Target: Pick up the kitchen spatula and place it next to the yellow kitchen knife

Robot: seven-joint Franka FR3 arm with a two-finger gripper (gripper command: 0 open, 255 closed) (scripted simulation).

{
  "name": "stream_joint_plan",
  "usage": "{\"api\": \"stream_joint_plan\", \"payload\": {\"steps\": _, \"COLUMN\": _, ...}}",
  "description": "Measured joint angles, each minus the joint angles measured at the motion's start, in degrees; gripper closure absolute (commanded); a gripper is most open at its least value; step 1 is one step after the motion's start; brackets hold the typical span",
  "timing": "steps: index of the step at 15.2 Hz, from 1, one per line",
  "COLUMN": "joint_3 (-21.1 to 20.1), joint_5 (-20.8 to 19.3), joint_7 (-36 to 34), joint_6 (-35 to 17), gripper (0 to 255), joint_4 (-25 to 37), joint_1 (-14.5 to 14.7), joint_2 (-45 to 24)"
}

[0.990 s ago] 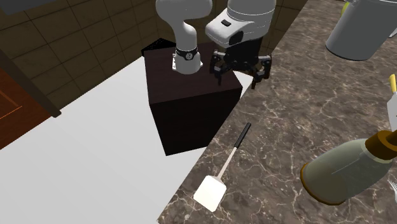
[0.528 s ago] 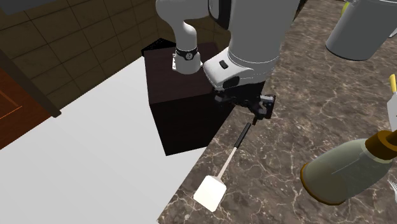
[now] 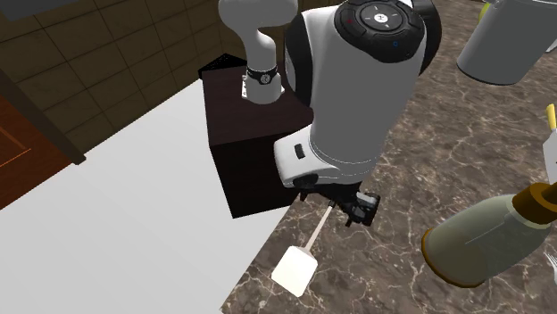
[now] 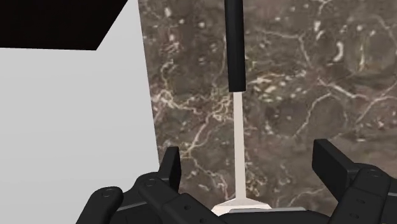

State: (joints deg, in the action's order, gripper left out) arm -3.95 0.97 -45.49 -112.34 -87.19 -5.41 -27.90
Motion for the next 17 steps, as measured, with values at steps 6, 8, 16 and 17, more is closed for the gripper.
{"api": "stream_joint_plan", "payload": {"steps": 6, "joint_3": 0.1, "joint_5": -0.1, "joint_7": -0.4, "joint_6": -3.8, "gripper": 0, "joint_4": -2.0, "joint_1": 0.2, "joint_2": -1.9}}
{"api": "stream_joint_plan", "payload": {"steps": 8, "joint_3": 0.1, "joint_5": -0.1, "joint_7": -0.4, "joint_6": -4.2, "gripper": 0, "joint_4": -2.2, "joint_1": 0.2, "joint_2": -2.0}}
{"api": "stream_joint_plan", "payload": {"steps": 16, "joint_3": 0.1, "joint_5": -0.1, "joint_7": -0.4, "joint_6": -4.4, "gripper": 255, "joint_4": -2.3, "joint_1": 0.2, "joint_2": -2.1}}
{"api": "stream_joint_plan", "payload": {"steps": 17, "joint_3": 0.1, "joint_5": -0.1, "joint_7": -0.4, "joint_6": -4.4, "gripper": 255, "joint_4": -2.3, "joint_1": 0.2, "joint_2": -2.1}}
